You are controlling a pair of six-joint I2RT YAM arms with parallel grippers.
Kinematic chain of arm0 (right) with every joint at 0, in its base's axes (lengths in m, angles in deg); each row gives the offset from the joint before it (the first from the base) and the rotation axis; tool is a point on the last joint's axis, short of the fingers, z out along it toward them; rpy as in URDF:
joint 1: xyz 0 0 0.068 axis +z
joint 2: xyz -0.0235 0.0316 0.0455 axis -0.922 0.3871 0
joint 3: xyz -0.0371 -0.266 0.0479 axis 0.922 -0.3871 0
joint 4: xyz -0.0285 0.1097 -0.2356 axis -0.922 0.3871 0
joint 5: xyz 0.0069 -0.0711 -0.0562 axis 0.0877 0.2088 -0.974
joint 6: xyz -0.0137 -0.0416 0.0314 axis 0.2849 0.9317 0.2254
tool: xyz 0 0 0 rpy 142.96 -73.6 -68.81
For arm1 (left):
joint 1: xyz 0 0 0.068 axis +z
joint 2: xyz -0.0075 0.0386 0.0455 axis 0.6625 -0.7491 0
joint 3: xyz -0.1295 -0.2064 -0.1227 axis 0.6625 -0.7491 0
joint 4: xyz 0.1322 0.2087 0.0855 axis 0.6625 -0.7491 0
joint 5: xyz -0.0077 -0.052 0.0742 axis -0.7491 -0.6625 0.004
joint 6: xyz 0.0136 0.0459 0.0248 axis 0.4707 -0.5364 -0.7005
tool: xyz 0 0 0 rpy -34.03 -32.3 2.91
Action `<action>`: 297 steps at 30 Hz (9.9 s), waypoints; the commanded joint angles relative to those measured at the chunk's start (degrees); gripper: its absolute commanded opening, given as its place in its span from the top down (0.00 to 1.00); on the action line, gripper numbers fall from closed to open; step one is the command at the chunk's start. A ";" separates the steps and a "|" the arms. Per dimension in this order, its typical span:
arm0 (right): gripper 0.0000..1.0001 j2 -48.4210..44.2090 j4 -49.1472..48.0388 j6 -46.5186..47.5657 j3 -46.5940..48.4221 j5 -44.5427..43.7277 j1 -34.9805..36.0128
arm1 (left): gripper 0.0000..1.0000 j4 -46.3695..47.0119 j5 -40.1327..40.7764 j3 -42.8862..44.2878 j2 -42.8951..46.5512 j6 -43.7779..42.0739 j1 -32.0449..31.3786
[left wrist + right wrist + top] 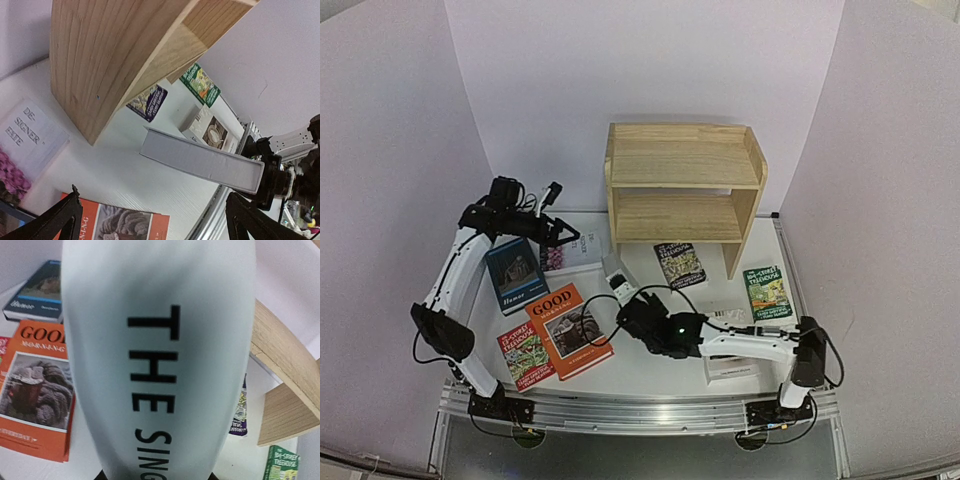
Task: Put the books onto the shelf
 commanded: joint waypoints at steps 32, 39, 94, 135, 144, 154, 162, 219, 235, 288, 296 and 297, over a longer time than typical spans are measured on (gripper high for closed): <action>0.81 0.96 -4.42 17.77 56.58 28.51 -41.81 | 0.00 38.42 16.73 -54.40 45.63 5.76 -1.18; 0.81 3.86 -4.62 11.93 54.72 33.22 -50.77 | 0.00 38.01 16.35 -54.70 45.12 6.14 -1.20; 0.07 -4.69 -9.39 12.31 36.63 29.31 -54.78 | 0.00 26.46 11.46 -48.44 37.89 0.37 -1.17; 0.03 -31.12 -3.78 -8.49 -4.65 53.40 -43.87 | 0.13 -11.21 26.67 -20.50 -20.63 -30.05 7.68; 0.02 -25.97 -3.69 -8.46 -4.58 50.73 -36.20 | 0.51 -13.04 20.56 -22.92 -21.23 -30.51 3.12; 0.02 -18.18 -3.54 -8.70 -2.91 44.55 -24.47 | 1.00 -20.80 12.49 -18.96 -20.19 -24.30 1.51; 0.02 -2.27 0.51 -0.55 6.65 26.40 -5.79 | 1.00 -32.13 3.86 -13.36 -21.20 -16.64 1.45; 0.83 10.93 11.13 -8.40 26.11 49.54 -8.90 | 0.00 -21.12 -13.66 -17.37 15.50 -63.12 14.54; 0.85 6.96 8.45 -1.33 34.31 69.56 -10.19 | 0.00 -32.09 -15.01 -16.63 17.34 -70.91 4.66; 0.86 2.11 14.52 1.93 35.61 49.10 -12.62 | 0.00 -1.98 -5.61 -12.54 22.14 -25.46 4.00; 0.85 -2.14 14.07 2.12 50.74 42.98 -12.61 | 0.00 15.65 4.06 -13.60 26.81 -0.59 11.50; 0.86 -2.12 13.49 2.71 53.33 41.29 -12.59 | 0.00 16.23 5.40 -14.84 27.63 -0.10 11.52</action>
